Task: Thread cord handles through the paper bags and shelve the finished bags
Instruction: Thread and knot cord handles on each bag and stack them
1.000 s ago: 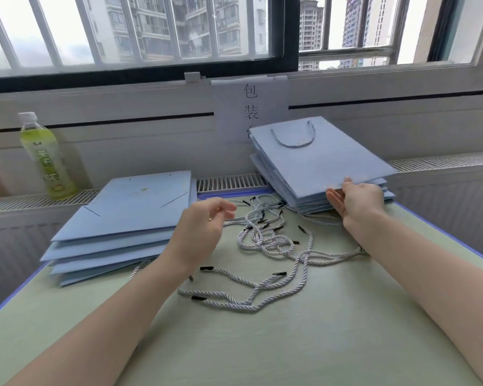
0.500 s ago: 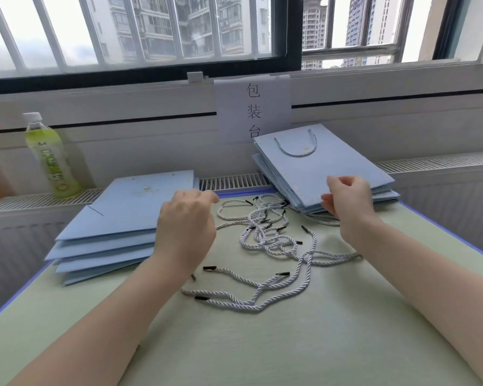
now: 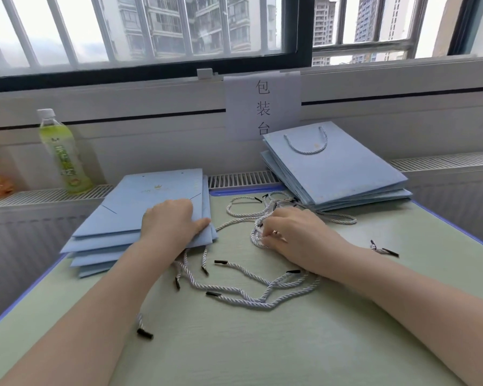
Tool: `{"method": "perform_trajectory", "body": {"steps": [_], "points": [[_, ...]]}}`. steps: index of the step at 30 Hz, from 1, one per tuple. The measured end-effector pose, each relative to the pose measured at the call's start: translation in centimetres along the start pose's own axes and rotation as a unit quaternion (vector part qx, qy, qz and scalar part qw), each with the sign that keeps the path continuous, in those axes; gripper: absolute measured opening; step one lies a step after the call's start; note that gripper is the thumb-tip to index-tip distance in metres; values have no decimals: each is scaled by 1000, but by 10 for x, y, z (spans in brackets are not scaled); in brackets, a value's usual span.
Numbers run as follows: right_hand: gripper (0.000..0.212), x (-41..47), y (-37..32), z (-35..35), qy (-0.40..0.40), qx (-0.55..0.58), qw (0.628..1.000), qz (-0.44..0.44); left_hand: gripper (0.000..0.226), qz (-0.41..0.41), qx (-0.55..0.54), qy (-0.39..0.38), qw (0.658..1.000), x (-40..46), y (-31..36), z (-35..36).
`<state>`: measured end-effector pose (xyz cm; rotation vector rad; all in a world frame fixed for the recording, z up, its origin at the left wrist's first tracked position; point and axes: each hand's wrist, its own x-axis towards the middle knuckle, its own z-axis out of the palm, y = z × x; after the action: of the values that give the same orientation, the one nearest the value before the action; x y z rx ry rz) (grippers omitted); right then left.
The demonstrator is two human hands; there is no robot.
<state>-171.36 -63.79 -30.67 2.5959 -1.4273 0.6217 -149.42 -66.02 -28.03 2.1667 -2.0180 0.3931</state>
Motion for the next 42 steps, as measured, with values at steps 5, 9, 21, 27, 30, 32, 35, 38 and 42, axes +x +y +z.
{"method": "perform_trajectory", "body": {"steps": [5,9,21,27,30,32,35,38,42], "points": [[14,2,-1,-12,200,171,965,19,47,47,59,118,990,-3,-3,-2],[15,2,-5,-31,330,281,901,25,40,127,-34,286,949,-4,-5,-4],[28,11,12,-29,47,520,790,321,27,482,-123,374,783,-69,75,-40],[22,7,12,-29,-32,472,826,306,13,418,-127,307,845,-57,69,-26],[15,10,21,-43,-24,479,827,294,20,242,-193,318,896,-35,49,-22],[11,11,32,-54,-44,467,825,315,29,105,-223,285,926,-18,31,-13],[10,6,45,-67,-85,465,813,342,41,-40,-361,165,917,-2,9,0],[8,2,55,-72,-125,441,823,336,50,-86,-510,76,853,4,1,9],[4,2,55,-67,-134,405,841,332,57,-139,-616,59,773,4,1,4]]}}
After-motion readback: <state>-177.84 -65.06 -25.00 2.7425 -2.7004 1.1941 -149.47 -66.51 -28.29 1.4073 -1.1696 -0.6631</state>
